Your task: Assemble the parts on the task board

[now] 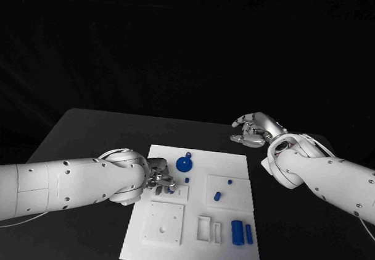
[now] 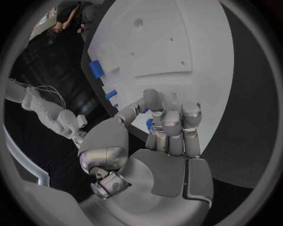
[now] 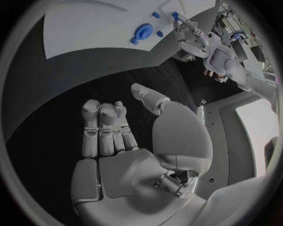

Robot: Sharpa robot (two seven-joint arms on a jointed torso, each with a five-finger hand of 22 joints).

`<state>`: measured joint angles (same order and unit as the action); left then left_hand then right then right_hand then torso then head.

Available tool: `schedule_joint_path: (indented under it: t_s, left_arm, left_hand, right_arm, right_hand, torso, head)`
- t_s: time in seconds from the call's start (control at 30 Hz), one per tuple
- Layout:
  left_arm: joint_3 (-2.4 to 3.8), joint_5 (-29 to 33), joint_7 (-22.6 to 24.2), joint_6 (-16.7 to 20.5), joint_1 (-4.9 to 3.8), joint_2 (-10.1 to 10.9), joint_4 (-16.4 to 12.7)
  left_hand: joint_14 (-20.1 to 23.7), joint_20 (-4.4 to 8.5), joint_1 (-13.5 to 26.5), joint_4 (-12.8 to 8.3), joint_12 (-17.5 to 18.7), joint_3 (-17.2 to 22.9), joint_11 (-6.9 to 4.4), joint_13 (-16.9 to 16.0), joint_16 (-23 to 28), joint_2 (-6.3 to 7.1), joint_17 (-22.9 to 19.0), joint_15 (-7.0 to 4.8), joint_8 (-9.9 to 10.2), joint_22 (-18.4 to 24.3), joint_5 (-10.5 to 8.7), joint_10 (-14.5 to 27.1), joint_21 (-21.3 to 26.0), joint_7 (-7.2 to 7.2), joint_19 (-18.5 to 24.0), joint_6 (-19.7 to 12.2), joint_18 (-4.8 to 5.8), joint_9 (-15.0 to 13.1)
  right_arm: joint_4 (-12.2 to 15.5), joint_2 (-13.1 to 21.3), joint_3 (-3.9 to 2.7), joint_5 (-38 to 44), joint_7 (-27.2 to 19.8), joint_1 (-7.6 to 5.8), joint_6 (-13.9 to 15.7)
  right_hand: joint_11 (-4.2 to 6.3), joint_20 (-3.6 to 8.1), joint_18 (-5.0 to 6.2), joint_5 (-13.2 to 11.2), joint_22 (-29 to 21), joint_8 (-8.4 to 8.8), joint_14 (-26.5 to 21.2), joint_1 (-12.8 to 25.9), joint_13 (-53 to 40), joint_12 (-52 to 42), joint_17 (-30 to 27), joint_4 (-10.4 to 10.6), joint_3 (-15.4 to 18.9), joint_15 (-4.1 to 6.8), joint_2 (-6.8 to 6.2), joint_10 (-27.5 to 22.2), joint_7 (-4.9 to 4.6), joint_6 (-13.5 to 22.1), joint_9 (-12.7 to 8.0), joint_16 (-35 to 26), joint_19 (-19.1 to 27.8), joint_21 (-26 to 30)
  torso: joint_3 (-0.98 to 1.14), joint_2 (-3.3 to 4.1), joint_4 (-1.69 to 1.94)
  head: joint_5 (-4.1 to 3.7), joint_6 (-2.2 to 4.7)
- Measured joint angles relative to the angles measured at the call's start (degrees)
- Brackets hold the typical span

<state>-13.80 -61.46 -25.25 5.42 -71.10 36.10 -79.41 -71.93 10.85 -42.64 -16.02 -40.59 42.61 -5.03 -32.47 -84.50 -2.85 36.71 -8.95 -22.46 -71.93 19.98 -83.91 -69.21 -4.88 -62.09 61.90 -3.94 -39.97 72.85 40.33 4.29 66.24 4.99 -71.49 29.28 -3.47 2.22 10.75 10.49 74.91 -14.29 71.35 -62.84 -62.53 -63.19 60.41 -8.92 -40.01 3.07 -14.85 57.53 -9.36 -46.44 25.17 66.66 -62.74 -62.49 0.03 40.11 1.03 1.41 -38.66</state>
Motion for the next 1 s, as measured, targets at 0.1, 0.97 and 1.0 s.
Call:
schedule_joint_path:
  t_s: [0.1, 0.97, 1.0]
  left_arm:
    - [0.00, -0.2, 0.0, 0.0, 0.05, 0.0, 0.0]
    - [0.06, -1.0, 0.2, -0.8, 0.30, 0.4, 0.0]
    - [0.07, -1.0, 0.2, -0.9, 0.31, 0.4, 0.0]
  left_hand:
    - [0.0, 0.00, 0.0, 0.0, 0.0, 0.0, 0.00, 0.0, 0.0, 0.00, 0.0, 0.00, 0.0, 0.0, -0.08, 0.0, 0.0, 0.02, 0.0, 0.0, 0.00, 0.0]
    - [-0.1, 0.09, 0.0, 0.0, -0.2, 0.0, 0.12, 0.0, 0.0, 0.00, 0.0, 0.10, 0.8, 0.0, -0.77, 0.3, 0.0, 0.00, -0.3, 0.0, 0.03, -0.2]
    - [-0.1, 0.09, 0.0, 0.0, -0.2, 0.0, 0.12, 0.0, 0.0, 0.00, 0.0, 0.10, 0.7, 0.0, -0.77, 0.3, 0.0, 0.00, -0.3, 0.0, 0.03, -0.2]
  right_arm:
    - [0.0, 0.0, 0.00, 0.0, 0.0, 0.00, 0.0]
    - [-0.3, -0.2, 0.01, 0.0, 0.0, 0.11, -0.5]
    - [-0.3, -0.2, 0.01, 0.0, 0.1, 0.11, -0.5]
  right_hand:
    - [0.00, 0.00, 0.00, 0.0, 0.0, 0.00, 0.0, 0.0, 0.1, 0.0, 0.0, 0.0, 0.0, 0.00, 0.00, 0.0, 0.00, 0.0, 0.0, 0.0, 0.0, 0.0]
    - [0.00, -0.10, 0.00, 0.0, 0.0, 0.00, 0.0, 0.0, 0.2, -0.2, 0.0, 0.0, 0.0, 0.00, 0.00, 0.0, -0.12, 0.2, 0.0, 0.0, 0.1, 0.0]
    - [0.00, -0.10, 0.00, 0.0, 0.0, 0.00, 0.0, 0.0, 0.2, -0.2, 0.0, 0.0, 0.0, 0.00, 0.00, 0.0, -0.12, 0.2, 0.0, 0.0, 0.1, 0.0]
  torso:
    - [0.00, -0.01, 0.00]
    - [0.01, -0.01, -0.03]
    - [0.01, -0.01, -0.03]
  head:
    - [0.00, -0.03]
    - [0.04, -0.21]
    - [0.04, -0.22]
